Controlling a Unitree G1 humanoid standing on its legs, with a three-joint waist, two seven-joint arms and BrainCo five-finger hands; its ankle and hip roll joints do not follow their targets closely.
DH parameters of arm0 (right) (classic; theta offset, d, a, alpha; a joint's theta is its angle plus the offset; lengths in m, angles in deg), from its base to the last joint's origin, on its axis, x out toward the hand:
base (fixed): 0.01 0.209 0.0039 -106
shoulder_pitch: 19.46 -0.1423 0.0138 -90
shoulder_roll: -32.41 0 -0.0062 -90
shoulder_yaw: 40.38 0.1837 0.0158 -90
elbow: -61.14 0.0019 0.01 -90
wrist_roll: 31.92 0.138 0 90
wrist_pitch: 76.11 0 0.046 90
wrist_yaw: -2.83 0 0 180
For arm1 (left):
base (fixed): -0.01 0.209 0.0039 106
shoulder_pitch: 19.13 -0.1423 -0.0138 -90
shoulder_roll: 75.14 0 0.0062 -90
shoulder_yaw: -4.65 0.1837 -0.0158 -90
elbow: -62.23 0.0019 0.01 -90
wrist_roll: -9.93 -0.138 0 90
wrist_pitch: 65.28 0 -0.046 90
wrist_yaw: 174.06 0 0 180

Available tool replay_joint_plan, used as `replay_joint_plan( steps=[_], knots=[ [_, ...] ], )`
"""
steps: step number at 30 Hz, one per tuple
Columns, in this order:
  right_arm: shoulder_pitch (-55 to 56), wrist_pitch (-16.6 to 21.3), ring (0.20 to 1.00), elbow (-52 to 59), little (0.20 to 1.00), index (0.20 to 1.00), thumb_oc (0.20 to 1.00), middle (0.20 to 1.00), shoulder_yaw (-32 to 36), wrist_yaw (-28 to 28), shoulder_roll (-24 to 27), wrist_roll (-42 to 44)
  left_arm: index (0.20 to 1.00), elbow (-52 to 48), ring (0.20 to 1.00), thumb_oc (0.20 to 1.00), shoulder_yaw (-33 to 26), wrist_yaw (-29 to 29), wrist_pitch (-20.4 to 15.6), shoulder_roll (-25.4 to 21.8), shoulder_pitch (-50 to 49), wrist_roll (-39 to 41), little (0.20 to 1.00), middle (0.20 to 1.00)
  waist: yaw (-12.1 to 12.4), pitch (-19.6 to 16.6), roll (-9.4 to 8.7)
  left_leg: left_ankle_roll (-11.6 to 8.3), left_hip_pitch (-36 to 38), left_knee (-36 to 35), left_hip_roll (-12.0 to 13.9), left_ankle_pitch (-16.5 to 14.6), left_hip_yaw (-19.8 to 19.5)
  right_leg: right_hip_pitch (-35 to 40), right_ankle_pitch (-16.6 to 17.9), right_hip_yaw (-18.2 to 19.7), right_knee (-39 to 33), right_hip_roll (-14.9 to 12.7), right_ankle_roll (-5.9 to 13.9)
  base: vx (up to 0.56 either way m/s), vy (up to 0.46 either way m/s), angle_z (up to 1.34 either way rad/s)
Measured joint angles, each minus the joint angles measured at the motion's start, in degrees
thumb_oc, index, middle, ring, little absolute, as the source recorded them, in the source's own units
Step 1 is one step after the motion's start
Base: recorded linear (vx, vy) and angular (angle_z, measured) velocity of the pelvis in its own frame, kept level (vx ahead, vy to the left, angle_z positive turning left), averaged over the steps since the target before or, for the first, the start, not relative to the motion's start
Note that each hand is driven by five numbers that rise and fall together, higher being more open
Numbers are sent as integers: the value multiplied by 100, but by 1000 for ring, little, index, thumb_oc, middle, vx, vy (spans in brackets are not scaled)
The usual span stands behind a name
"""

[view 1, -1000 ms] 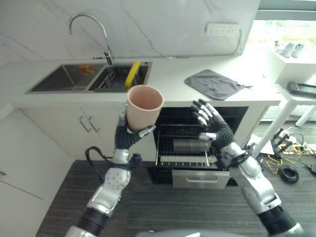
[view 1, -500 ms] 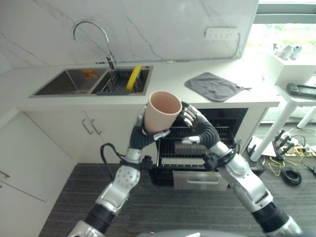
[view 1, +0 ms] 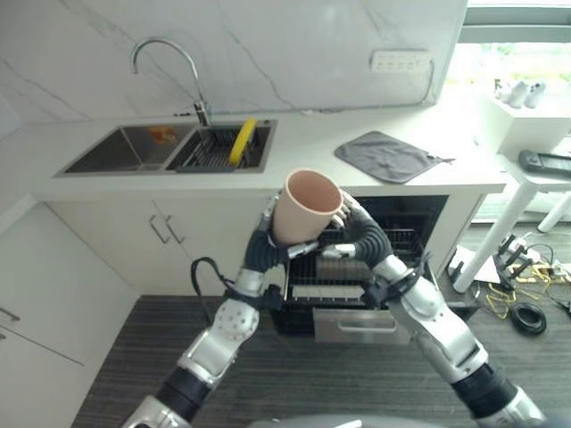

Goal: Place the dishes in the dishwasher.

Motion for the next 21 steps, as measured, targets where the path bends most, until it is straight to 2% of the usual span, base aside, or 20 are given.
replay_joint_plan(
  steps=[10, 21],
  knots=[
    [-14, 2, 1000, -10, 1000, 1000, 1000, 1000, 2, 586, -52, -4, 200, 0, 200, 200, 213, 21, 87, 2, 11, -2, 200, 200, -1, 4, 7, 0, 41, -1, 0, -1, 0, 50, -4, -3, -8, 0, 2, 0, 0, 0],
    [-27, -1, 1000, -16, 1000, 1000, 1000, 1000, -6, 616, -113, -2, 200, -1, 200, 200, 320, 71, 100, 18, 35, -22, 200, 200, -1, 8, 14, 0, 49, -1, -2, -1, 1, 57, -4, -1, -5, -2, 2, 0, 0, 0]
  ],
)
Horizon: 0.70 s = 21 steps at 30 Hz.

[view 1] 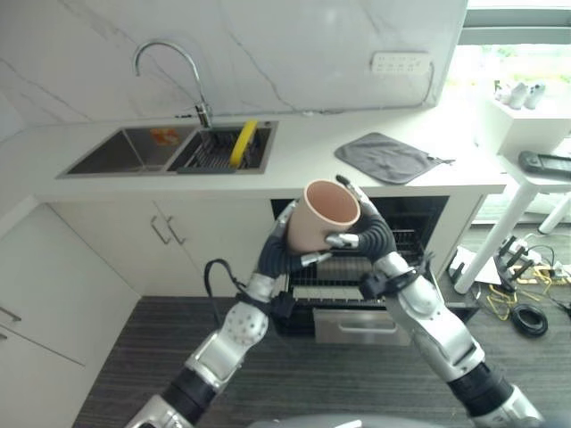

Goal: Place the dishes in the dishwasher.

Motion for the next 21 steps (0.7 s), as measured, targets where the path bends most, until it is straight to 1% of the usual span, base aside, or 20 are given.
replay_joint_plan(
  steps=[8, 16, 17, 18, 19, 21],
  knots=[
    [-62, -17, 1000, -34, 1000, 1000, 1000, 1000, -110, -20, -4, -2, 200, 0, 200, 200, 80, -7, -4, -71, 35, -164, 200, 200, 2, 1, 4, 0, 4, 0, -1, 0, -4, 6, 0, -4, 0, 0, 0, 0, 0, 0],
    [-99, -143, 1000, -43, 1000, 1000, 1000, 1000, -105, -140, 13, -113, 200, 0, 200, 200, 79, 40, 1, -153, 35, -163, 200, 200, 3, 2, 3, 0, 7, 0, -3, 0, -49, 42, -7, -57, -6, -1, 2, 5, 0, 2],
    [-99, -144, 711, -45, 711, 711, 711, 711, -110, -150, 15, -121, 200, 1, 200, 200, 81, 42, 1, -154, 35, -163, 200, 200, 3, 2, 2, -1, 7, 0, -4, 1, -61, 50, -9, -69, -6, -1, 2, 11, 1, 5],
    [-99, -144, 363, -46, 363, 363, 363, 363, -110, -156, 15, -121, 200, 1, 200, 200, 81, 42, 2, -153, 35, -163, 200, 200, 3, 2, 1, -1, 8, 0, -5, 1, -69, 55, -11, -77, -6, -1, 3, 11, 1, 5],
    [-99, -144, 200, -46, 200, 200, 200, 200, -110, -159, 19, -126, 200, 2, 200, 200, 73, 35, 7, -153, 35, -161, 200, 200, 3, 3, 1, -1, 11, 0, -7, 1, -79, 68, -12, -86, -9, -2, 3, 10, 1, 4],
    [-101, -142, 200, -46, 200, 200, 200, 200, -110, -160, 31, -171, 200, 3, 200, 200, 48, 36, 27, -178, 34, -160, 200, 200, 4, 3, 0, -1, 23, 0, -9, 1, -84, 85, -16, -92, -13, -3, 6, 0, 0, 0]
  ],
)
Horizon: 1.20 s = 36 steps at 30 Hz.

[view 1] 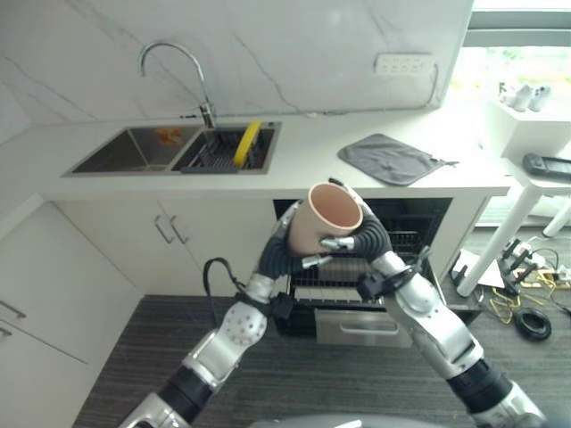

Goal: Place the dishes in the dishwasher.

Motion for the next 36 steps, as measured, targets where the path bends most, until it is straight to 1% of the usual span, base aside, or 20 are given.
replay_joint_plan(
  steps=[10, 11, 12, 13, 14, 17, 20, 25, 28, 29, 31, 36],
  knots=[
    [-1, 3, 200, 0, 200, 200, 200, 200, 8, 4, 21, -65, 200, 0, 200, 200, 9, 14, 19, -4, 0, -3, 200, 200, 1, 0, 0, 0, 0, 0, -9, 0, -2, 0, -1, 0, 4, -8, 1, 0, 0, 0],
    [0, 3, 200, -3, 200, 200, 200, 200, 9, 5, 23, -65, 231, -1, 231, 231, 1, 17, 36, -10, 1, -54, 231, 231, 1, 0, 0, 0, 1, 0, -9, 0, -2, 0, -1, 0, 4, -8, 1, 0, 0, 0],
    [0, 3, 200, -39, 200, 200, 200, 200, 9, 8, 25, -65, 316, -3, 316, 316, 6, 54, 107, -31, 26, -77, 316, 316, 1, -1, 1, 0, 4, 0, -9, 0, -3, 4, -1, -1, 5, -9, 1, 0, 0, 0],
    [0, 3, 200, -62, 200, 200, 200, 200, 8, 8, 24, -64, 846, -3, 846, 846, 7, 79, 134, -42, 34, -78, 846, 846, 0, -1, 1, 0, 5, 0, -10, 0, -2, 4, -1, 0, 5, -10, 1, 0, 0, 0],
    [0, 3, 200, -85, 200, 200, 200, 200, 5, 12, 25, -64, 1000, -4, 1000, 1000, 8, 102, 173, -49, 37, -78, 1000, 1000, -2, -1, 2, 0, 5, 0, -10, 0, -2, 3, -1, -1, 5, -11, 1, 0, 0, 0],
    [1, 2, 200, -183, 200, 200, 200, 200, -61, 32, 59, -61, 1000, 0, 1000, 1000, 12, 243, 393, -95, 49, -100, 1000, 1000, -2, -1, 6, 0, 4, 0, -11, 0, -2, 4, -1, -1, 5, -13, 2, 0, 0, 0],
    [1, 2, 200, -221, 200, 200, 200, 200, -73, 71, 84, -55, 1000, 0, 1000, 1000, 17, 285, 486, -95, 49, -100, 1000, 1000, -3, -1, 10, 0, 4, 0, -13, 0, -2, 4, -1, -3, 5, -15, 2, 0, 0, 0],
    [2, 33, 200, -228, 200, 200, 200, 200, -24, 416, 99, -21, 1000, 0, 1000, 1000, 63, 235, 589, -93, 48, -102, 1000, 1000, -4, -1, 58, 0, 5, 0, -11, 0, -3, 6, -1, -3, 6, -14, 2, 0, 0, 0],
    [39, 196, 200, -232, 200, 200, 200, 200, 450, 700, 70, 204, 1000, 55, 1000, 1000, 61, 158, 590, -93, 19, -104, 1000, 1000, -21, 2, 75, 1, 5, 0, -12, 0, -4, 5, -2, -3, 11, -18, 3, 0, 0, 0],
    [52, 279, 200, -239, 200, 200, 200, 200, 715, 810, 76, 323, 1000, 142, 1000, 1000, 52, 101, 597, -95, 13, -104, 1000, 1000, -35, 1, 79, 1, 6, 0, -12, 0, -4, 3, -4, -3, 15, -18, 6, 0, 0, 0],
    [90, 424, 200, -268, 200, 200, 200, 200, 975, 947, 77, 432, 1000, 145, 1000, 1000, -11, 2, 599, -93, -20, -104, 1000, 1000, -62, 3, 86, 1, 5, 0, -11, 0, -4, 2, -6, -3, 16, -17, 8, 0, 0, 0],
    [453, 572, 200, -471, 200, 200, 200, 200, 1218, 1053, 82, 629, 1000, 173, 1000, 1000, -379, -121, 597, -84, -142, -104, 1000, 1000, -100, 5, 107, 1, 4, -1, -10, -1, -3, 2, -10, -3, 16, -14, 11, -3, 14, 0]
  ],
)
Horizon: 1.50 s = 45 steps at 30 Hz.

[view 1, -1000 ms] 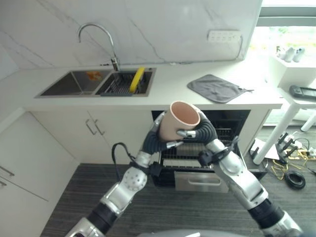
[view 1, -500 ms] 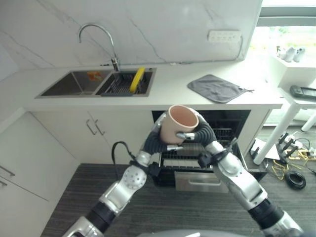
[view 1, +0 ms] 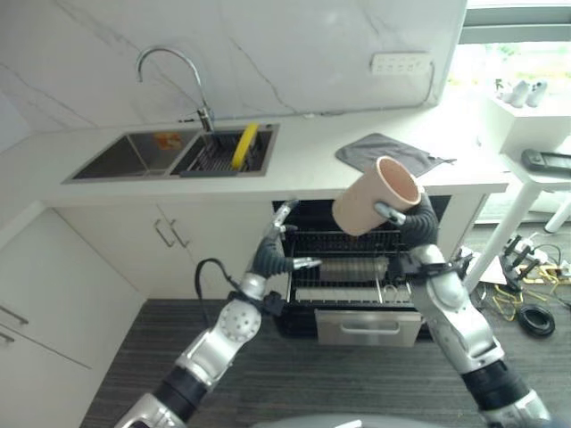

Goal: Place the dishes in the dishwasher.

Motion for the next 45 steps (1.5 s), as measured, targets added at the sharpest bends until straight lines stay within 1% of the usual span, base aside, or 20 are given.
replay_joint_plan(
  steps=[3, 6, 9, 12, 16, 22, 26, 29, 32, 33, 34, 35, 36, 38, 40, 41, 42, 43, 44, 45],
  knots=[
    [182, 85, 200, -152, 200, 200, 200, 200, 310, 66, 4, 10, 1000, 29, 1000, 1000, -364, -17, -4, -9, -356, 8, 1000, 1000, 0, 1, -2, 0, -4, -1, 1, -2, 0, -6, -6, 0, 3, -2, 2, -11, 40, 0],
    [299, 131, 200, -205, 200, 200, 200, 200, 603, 59, 14, 12, 1000, 59, 1000, 1000, -572, 42, -4, -57, -573, 58, 1000, 1000, 9, 8, -12, 0, -13, -2, 0, -3, -5, -12, -8, -2, 4, -3, 4, -3, 11, 0],
    [378, 267, 200, -214, 200, 200, 200, 200, 757, 44, 14, 183, 1000, 84, 1000, 1000, -683, 566, 4, -153, -731, 70, 1000, 1000, 0, 10, -16, 4, -82, -2, -1, -5, -7, -72, -10, -1, 14, -8, 6, 0, 0, 0],
    [382, 351, 200, -303, 200, 200, 200, 200, 751, -102, -3, 274, 1000, 352, 1000, 1000, -582, 1436, -2, -162, -745, 175, 1000, 1000, -30, 12, -19, 4, -86, 0, -5, -2, 1, -99, -5, 5, 13, -9, 7, -10, 12, 0],
    [381, 474, 200, -447, 200, 200, 200, 200, 751, -229, -1, 447, 1000, 465, 1000, 1000, -484, 2094, -3, -251, -795, 312, 1000, 1000, -75, 13, -14, 4, -84, -1, -9, -4, 22, -107, -7, 17, 7, -13, 8, -27, 57, -2],
    [380, 564, 200, -447, 200, 200, 200, 200, 733, -338, -1, 449, 1000, 515, 1000, 1000, -485, 2162, -108, -248, -802, 524, 1000, 1000, -103, 24, 11, 20, -86, -1, -23, -18, 127, -195, 2, 133, 18, -39, 19, -9, 87, -10],
    [379, 580, 200, -446, 200, 200, 200, 200, 722, -335, -28, 447, 1000, 572, 1000, 1000, -487, 2188, -174, -204, -801, 560, 1000, 1000, -122, 36, -9, 61, -81, -32, -96, -47, 133, -207, 5, 142, 44, -98, 38, 20, 143, 0],
    [377, 579, 200, -446, 200, 200, 200, 200, 720, -329, -62, 447, 1000, 605, 1000, 1000, -486, 2295, -177, -207, -800, 556, 1000, 1000, -116, 50, -29, 92, -85, -1, -137, -67, 132, -304, -38, 154, 223, -156, 72, 15, 124, 0],
    [356, 578, 200, -443, 200, 200, 200, 200, 712, -324, -61, 447, 1000, 672, 1000, 1000, -484, 2383, -180, -236, -789, 545, 1000, 1000, -130, 129, -128, 180, -111, 1, -214, -129, 147, -647, -267, 243, 925, -302, 123, -22, 118, -7],
    [318, 574, 200, -438, 200, 200, 200, 200, 717, -329, -39, 449, 1000, 700, 1000, 1000, -448, 2380, -190, -232, -761, 503, 1000, 1000, -134, 241, -103, 249, -142, 3, -246, -169, 104, -1064, -276, 392, 1652, -387, 139, -6, 7, -35],
    [296, 574, 200, -431, 200, 200, 200, 200, 691, -338, -62, 447, 1000, 726, 1000, 1000, -414, 2377, -228, -292, -748, 500, 1000, 1000, -130, 366, -62, 339, -195, 26, -289, -235, -103, -1764, -219, 632, 2805, -549, 271, 71, -139, -35],
    [331, 568, 200, -436, 200, 200, 200, 200, 670, -359, -98, 447, 1000, 732, 1000, 1000, -397, 2378, -230, -373, -739, 494, 1000, 1000, -156, 423, -68, 374, -157, 23, -305, -251, -106, -2015, -235, 686, 3184, -680, 420, 103, -213, -19],
    [458, 566, 200, -471, 200, 200, 200, 200, 668, -503, -160, 446, 1000, 740, 1000, 1000, -423, 2353, -232, -527, -738, 491, 1000, 1000, -116, 475, -219, 364, -202, 28, -356, -250, -55, -2090, -427, 643, 2785, -793, 474, 199, -390, 3],
    [458, 586, 200, -487, 200, 200, 200, 200, 672, -638, -273, 443, 1000, 747, 1000, 1000, -477, 2324, -226, -675, -763, 489, 1000, 1000, 34, 483, -420, 324, -306, 134, -394, -279, -56, -1922, -388, 590, 1981, -854, 459, 227, -399, 14],
    [449, 602, 200, -502, 200, 200, 200, 200, 664, -659, -339, 456, 1000, 769, 1000, 1000, -523, 2234, -216, -647, -795, 488, 1000, 1000, 44, 491, -415, 309, -396, 408, -358, -417, -210, -1473, -300, 555, 1435, -818, 320, 239, -331, 34],
    [370, 602, 200, -543, 200, 200, 200, 200, 575, -657, -342, 496, 1000, 764, 1000, 1000, -521, 2173, -217, -699, -810, 489, 1000, 1000, 79, 466, -414, 246, -375, 449, -274, -442, -237, -1190, -274, 488, 1235, -647, 238, 269, -354, 17],
    [271, 601, 200, -576, 200, 200, 200, 200, 454, -661, -312, 554, 1000, 770, 1000, 1000, -551, 2135, -203, -711, -835, 485, 1000, 1000, 127, 468, -378, 97, -319, 539, -172, -425, -219, -918, -255, 368, 964, -455, 47, 367, -449, -9],
    [225, 605, 200, -621, 200, 200, 200, 200, 439, -665, -298, 556, 1000, 645, 1000, 1000, -640, 2129, -185, -604, -992, 417, 1000, 1000, 162, 439, -169, -53, -191, 540, 111, -406, -190, -612, -167, 182, 624, -154, -66, 298, -352, -17],
    [227, 606, 200, -628, 200, 200, 200, 200, 443, -655, -287, 558, 1000, 637, 1000, 1000, -649, 2126, -185, -586, -999, 384, 1000, 1000, 160, 438, -149, -59, -172, 539, 148, -405, -193, -575, -161, 166, 588, -117, -75, 227, -258, -14],
    [227, 606, 200, -676, 200, 200, 200, 200, 474, -630, -130, 580, 1000, 615, 1000, 1000, -632, 2118, -184, -492, -999, 266, 1000, 1000, 153, 406, -59, -92, -146, 634, 352, -380, -183, -476, -177, 173, 435, 183, -160, 174, -188, -9]
  ],
)
